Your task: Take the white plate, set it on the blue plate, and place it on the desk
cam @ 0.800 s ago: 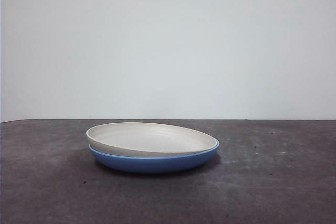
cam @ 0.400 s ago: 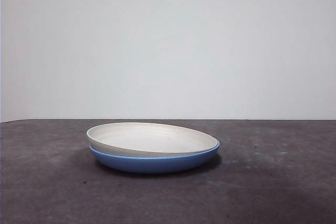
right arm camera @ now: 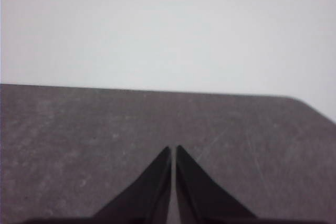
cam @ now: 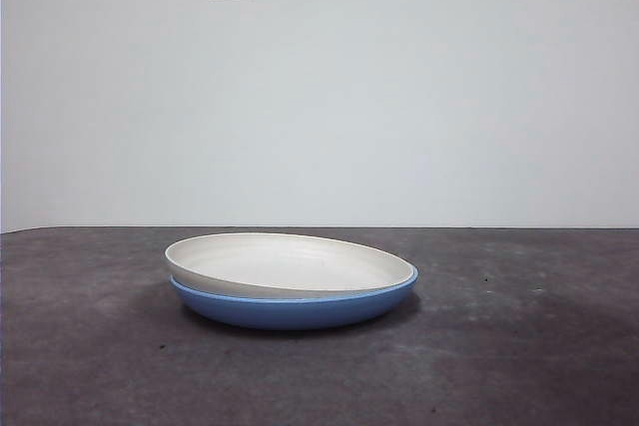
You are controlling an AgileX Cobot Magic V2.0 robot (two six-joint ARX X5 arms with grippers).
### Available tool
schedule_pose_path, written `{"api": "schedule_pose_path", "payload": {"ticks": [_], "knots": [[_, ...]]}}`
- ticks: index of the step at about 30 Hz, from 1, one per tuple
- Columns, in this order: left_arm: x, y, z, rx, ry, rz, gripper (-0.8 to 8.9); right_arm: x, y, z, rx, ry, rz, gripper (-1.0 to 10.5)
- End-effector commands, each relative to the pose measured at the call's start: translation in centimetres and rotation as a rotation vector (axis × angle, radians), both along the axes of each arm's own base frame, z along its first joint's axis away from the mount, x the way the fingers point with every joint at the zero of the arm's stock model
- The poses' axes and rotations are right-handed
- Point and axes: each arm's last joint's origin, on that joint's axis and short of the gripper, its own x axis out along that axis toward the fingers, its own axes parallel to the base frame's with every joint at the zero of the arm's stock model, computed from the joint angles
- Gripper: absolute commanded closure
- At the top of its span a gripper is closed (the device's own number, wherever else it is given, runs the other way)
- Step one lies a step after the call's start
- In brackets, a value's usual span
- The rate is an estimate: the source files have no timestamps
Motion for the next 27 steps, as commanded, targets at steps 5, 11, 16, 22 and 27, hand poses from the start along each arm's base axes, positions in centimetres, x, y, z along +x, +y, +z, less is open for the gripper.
{"api": "schedule_pose_path", "payload": {"ticks": [5, 11, 16, 22, 27], "knots": [[0.1, 0.0, -0.8, -0.002, 0.027, 0.004, 7.85, 0.2, -0.1, -2.6, 0.099, 0.020, -0.006, 9.4], [0.1, 0.0, -0.8, -0.002, 0.027, 0.004, 7.85, 0.1, -0.1, -3.7, 0.115, 0.124, -0.011, 9.4], [0.1, 0.0, -0.8, -0.002, 0.027, 0.004, 7.85, 0.0, -0.1, -4.5, 0.143, 0.207, -0.011, 9.4], [0.1, 0.0, -0.8, -0.002, 0.027, 0.004, 7.85, 0.1, 0.0, -4.3, 0.173, 0.186, -0.010, 9.4], [0.1, 0.0, -0.8, -0.002, 0.027, 0.004, 7.85, 0.1, 0.0, -4.3, 0.173, 0.185, -0.010, 9.4]]}}
